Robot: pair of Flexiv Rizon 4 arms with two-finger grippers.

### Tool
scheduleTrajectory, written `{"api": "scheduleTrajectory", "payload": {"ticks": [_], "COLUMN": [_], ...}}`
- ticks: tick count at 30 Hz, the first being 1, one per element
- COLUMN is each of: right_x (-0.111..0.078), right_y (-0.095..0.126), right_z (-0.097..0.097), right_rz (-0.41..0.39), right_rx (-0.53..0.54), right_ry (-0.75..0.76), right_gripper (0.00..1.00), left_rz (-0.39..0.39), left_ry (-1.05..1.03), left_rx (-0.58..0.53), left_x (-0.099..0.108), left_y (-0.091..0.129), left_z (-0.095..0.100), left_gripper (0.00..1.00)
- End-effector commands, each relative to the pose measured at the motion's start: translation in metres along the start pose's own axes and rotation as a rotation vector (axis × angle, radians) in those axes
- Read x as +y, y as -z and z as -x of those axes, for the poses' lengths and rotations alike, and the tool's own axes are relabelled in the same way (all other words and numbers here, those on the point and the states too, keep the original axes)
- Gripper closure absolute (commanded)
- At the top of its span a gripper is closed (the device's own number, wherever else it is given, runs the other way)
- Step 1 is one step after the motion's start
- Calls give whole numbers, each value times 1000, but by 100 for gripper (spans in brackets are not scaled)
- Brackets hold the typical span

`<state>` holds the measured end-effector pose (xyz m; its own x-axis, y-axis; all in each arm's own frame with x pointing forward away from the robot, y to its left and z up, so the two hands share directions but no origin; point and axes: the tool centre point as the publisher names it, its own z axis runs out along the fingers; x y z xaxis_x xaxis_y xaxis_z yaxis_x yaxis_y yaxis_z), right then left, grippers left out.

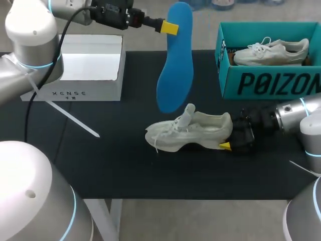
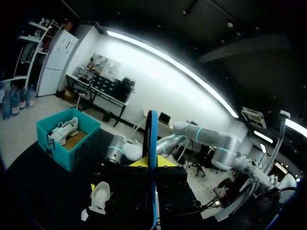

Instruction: Take the shoe out of the shoebox, open the shoe tongue, remove and reinsert the insole, then place the shoe into the shoebox

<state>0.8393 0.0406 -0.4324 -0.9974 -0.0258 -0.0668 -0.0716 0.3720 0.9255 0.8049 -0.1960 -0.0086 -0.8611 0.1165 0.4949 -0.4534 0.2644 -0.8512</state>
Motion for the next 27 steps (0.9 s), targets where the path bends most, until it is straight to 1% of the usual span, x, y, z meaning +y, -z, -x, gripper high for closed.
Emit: {"api": "scheduleTrajectory", "payload": {"ticks": [1,9,11,14,15,20,23,25,27], "right_x": [-5,-15,-16,-13,-11,7,19,28,38], "right_y": [13,51,60,74,79,95,98,99,99], "right_z": [-3,-4,-4,-4,-3,0,1,0,0], "right_rz": [-8,-48,-58,-101,-109,-207,-275,-300,-341], "right_rx": [-16,-52,-54,-62,-62,-55,-49,-44,-41], "right_ry": [0,-5,-6,5,11,23,30,34,32], "right_gripper": [0,0,0,0,0,0,0,0,0], "left_rz": [-1,-1,-1,-1,-1,-1,-1,-1,-1], "left_ry": [-1,-1,-1,-1,-1,-1,-1,-1,-1], "left_rx": [2,2,2,2,2,2,2,2,2], "left_x": [0,0,0,0,0,0,0,0,0], "left_y": [0,0,0,0,0,0,0,0,0], "left_z": [1,1,1,1,1,1,1,1,1], "left_gripper": [100,100,100,100,100,100,100,100,100]}}
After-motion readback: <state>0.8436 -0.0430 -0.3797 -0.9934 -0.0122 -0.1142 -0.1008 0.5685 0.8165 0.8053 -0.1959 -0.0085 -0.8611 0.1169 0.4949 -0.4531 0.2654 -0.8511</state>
